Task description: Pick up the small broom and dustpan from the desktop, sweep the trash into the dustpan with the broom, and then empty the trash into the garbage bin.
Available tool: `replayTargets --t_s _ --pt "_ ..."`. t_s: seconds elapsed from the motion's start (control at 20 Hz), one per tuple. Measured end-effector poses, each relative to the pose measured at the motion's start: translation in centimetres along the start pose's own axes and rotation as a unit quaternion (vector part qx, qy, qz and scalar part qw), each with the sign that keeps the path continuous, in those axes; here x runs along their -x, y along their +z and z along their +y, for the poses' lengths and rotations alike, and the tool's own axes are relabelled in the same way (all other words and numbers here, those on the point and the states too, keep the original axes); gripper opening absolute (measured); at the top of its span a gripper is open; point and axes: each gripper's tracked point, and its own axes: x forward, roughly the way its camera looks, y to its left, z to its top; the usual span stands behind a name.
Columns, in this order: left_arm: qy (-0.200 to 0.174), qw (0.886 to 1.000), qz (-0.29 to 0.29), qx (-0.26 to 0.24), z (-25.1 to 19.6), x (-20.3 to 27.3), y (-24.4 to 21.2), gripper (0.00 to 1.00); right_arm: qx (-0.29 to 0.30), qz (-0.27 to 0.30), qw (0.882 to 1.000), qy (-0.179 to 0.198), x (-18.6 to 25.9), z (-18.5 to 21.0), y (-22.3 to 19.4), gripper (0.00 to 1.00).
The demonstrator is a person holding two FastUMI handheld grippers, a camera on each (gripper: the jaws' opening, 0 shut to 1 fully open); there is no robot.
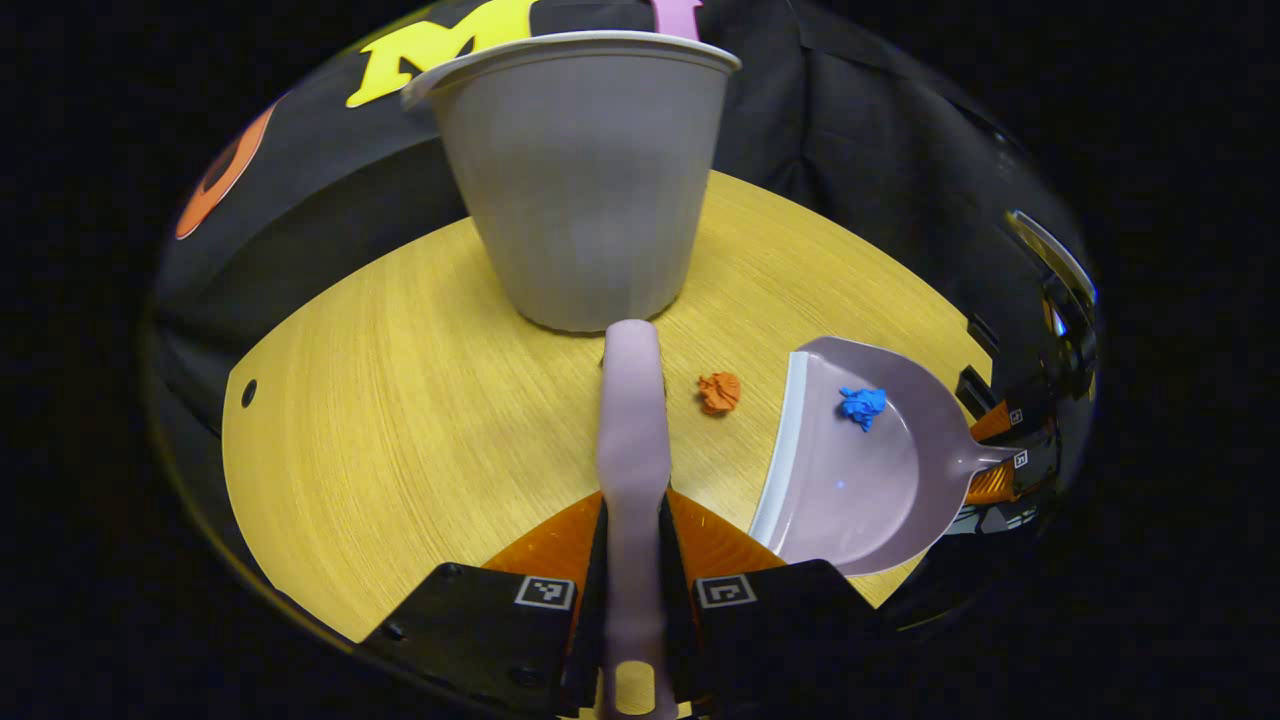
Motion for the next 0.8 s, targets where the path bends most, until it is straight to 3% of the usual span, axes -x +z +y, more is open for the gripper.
replayTargets --t_s 0.2,0.35,0.5,0.8 --pt "-0.069 0.997 0.006 -0.044 -5.8 0.1 0.3 0.30 0.000 -0.004 1.000 0.002 0.0 -0.1 0.0 0.29" --pt "-0.089 0.993 0.005 -0.072 -8.2 1.2 0.2 0.30 0.001 -0.013 1.000 0.000 -0.1 -0.1 0.2 0.29" --pt "-0.060 0.997 -0.007 -0.051 -7.3 2.2 0.6 0.30 -0.016 -0.023 1.000 0.006 -0.1 0.0 0.2 0.29" --pt "0.020 0.999 -0.028 0.016 -0.9 5.9 -1.5 0.30 -0.051 -0.033 0.998 0.005 0.2 0.1 0.5 0.29"
